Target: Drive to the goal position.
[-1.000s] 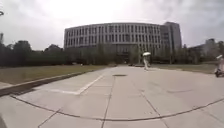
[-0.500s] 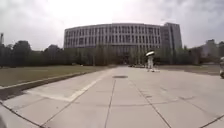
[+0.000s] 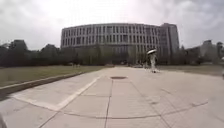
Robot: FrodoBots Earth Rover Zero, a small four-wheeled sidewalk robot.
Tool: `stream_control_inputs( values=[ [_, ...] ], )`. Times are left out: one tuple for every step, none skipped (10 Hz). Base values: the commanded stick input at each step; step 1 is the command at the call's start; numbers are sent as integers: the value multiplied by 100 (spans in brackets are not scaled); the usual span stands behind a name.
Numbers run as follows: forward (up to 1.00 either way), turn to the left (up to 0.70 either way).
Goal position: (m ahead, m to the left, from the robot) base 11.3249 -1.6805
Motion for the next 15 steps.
stream_control_inputs(
  values=[
    [70, -8],
    [70, -1],
    [70, 0],
    [70, 0],
    [70, 0],
    [70, 0],
    [70, 0],
    [70, 0],
    [70, 0],
    [70, 0],
    [70, 0],
    [70, 0],
    [70, 0],
    [70, 0],
    [70, 0]
  ],
)
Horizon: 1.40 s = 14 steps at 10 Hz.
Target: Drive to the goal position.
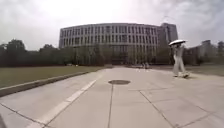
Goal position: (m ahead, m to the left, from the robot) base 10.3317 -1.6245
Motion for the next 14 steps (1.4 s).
stream_control_inputs(
  values=[
    [70, 0],
    [70, 0],
    [70, 0],
    [70, 0],
    [70, 0],
    [70, 0],
    [70, 0],
    [70, 6],
    [70, 19],
    [70, 18],
    [70, 6],
    [70, 3],
    [70, 0],
    [70, 0]
  ],
)
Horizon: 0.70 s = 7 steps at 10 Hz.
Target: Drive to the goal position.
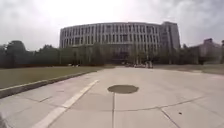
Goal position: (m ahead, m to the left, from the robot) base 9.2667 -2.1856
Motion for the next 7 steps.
stream_control_inputs(
  values=[
    [70, 0],
    [70, 0],
    [70, 0],
    [70, 0],
    [70, 0],
    [70, 0],
    [70, 0]
  ],
)
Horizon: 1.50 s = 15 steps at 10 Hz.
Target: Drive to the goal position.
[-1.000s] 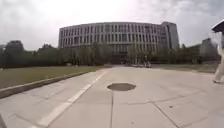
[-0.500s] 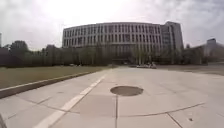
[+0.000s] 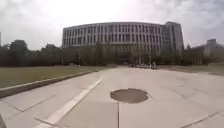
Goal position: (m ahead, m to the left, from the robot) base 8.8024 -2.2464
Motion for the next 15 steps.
stream_control_inputs(
  values=[
    [70, 0],
    [70, 0],
    [70, 0],
    [70, 0],
    [70, 0],
    [70, 0],
    [70, 0],
    [70, 0],
    [70, 0],
    [70, 0],
    [70, 0],
    [70, 0],
    [70, 0],
    [70, -5],
    [70, -20]
  ],
)
